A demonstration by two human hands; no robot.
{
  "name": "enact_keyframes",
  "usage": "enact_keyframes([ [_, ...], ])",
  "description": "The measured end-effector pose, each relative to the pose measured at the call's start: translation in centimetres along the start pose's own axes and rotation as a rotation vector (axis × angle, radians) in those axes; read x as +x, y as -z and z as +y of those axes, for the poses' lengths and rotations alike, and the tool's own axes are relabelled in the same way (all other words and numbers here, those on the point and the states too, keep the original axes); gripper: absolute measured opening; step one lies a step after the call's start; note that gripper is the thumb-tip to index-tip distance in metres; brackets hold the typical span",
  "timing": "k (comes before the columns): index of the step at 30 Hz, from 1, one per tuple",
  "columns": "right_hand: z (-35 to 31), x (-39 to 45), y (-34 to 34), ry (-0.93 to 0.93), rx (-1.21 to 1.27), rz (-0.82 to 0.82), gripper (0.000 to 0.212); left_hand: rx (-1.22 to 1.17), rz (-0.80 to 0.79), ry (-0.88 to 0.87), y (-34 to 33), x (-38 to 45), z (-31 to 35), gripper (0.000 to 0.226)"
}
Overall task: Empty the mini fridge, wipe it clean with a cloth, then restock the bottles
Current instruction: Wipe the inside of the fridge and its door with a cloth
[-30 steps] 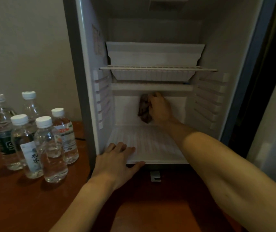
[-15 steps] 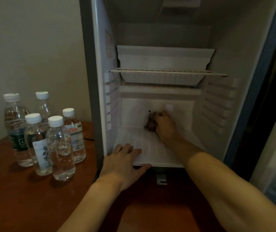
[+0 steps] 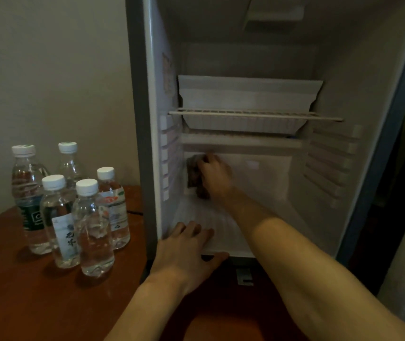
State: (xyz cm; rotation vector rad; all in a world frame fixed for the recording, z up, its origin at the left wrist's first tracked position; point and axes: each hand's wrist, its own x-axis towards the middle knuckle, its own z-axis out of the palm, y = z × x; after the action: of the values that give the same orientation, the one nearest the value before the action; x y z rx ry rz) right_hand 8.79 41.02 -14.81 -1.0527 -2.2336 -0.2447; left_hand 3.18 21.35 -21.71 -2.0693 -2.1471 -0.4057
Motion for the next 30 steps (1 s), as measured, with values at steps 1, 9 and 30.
enact_keyframes([
  [1, 0.3, -0.6, -0.7, -0.012, -0.016, -0.01, 0.035, -0.002, 0.005, -0.008, 0.0, 0.1, -0.1, 0.07],
  [9, 1.3, -2.2, -3.7, 0.064, -0.148, -0.068, 0.044, -0.024, 0.006, -0.001, -0.3, 0.1, -0.1, 0.069],
  [30, 4.5, 0.0, 2.8, 0.113, -0.137, -0.059, 0.021, -0.012, -0.04, 0.025, 0.4, 0.1, 0.3, 0.071],
])
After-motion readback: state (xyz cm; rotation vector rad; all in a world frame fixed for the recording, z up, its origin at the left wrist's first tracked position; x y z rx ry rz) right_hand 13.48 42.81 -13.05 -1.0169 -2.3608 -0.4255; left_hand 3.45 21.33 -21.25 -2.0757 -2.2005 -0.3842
